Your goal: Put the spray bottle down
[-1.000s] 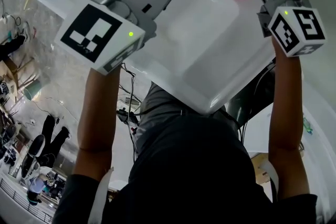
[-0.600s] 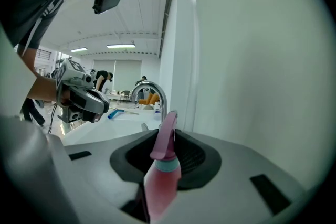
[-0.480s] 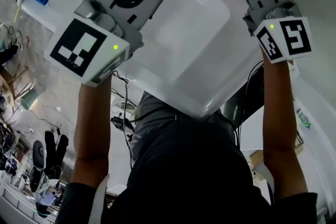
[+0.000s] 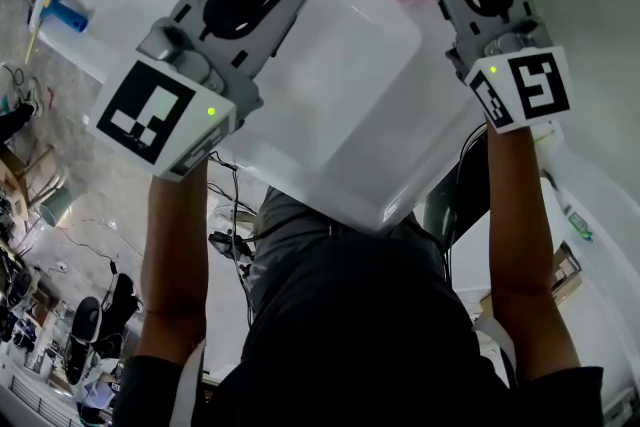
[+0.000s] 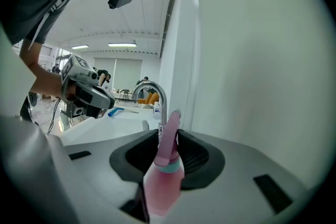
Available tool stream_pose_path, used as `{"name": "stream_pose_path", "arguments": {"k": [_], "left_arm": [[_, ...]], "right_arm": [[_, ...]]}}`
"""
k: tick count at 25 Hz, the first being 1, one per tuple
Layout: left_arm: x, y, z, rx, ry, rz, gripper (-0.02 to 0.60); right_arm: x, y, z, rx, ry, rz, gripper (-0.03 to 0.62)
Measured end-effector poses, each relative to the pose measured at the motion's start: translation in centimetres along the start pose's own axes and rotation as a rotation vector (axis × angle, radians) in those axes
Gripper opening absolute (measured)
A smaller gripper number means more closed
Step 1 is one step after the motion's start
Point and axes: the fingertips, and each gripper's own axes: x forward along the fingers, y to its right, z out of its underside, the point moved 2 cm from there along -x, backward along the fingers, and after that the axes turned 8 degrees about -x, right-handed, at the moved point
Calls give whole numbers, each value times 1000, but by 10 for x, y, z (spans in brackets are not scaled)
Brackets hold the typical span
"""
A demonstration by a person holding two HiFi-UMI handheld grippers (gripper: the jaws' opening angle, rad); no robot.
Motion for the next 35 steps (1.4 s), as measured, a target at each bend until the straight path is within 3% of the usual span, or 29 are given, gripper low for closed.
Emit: {"name": "stream_pose_path", "arguments": {"k": [8,14,20,23,24,26,27,35], "left_arm": [[-3,6,-7,31,7,-8,5],[-8,7,-23,48,16,-12,5],[-18,18,-28,64,27,-20,5],[-25,22,-30,76,30,-28,5],[-27,24,-31,80,30,-31,5],[-33,28,-33,89,28,-38,5],[-35,31,-33,91,24,-41,5],[-51,64,-22,96,-31,-57,5]], "right_arm": [[-5,3,-4,13,16,-16,174],[-1,14,-14,4,10,-3,192],[-17,27,-25,-9,27,77,206],[-33,37,-33,-18,26,163,202],[-40,40,-38,-18,30,191,183],[-56,43,-47,-18,42,228,64],[-64,44,-52,-20,47,236,35],[-119,27,-80,-1,100,209,18]]}}
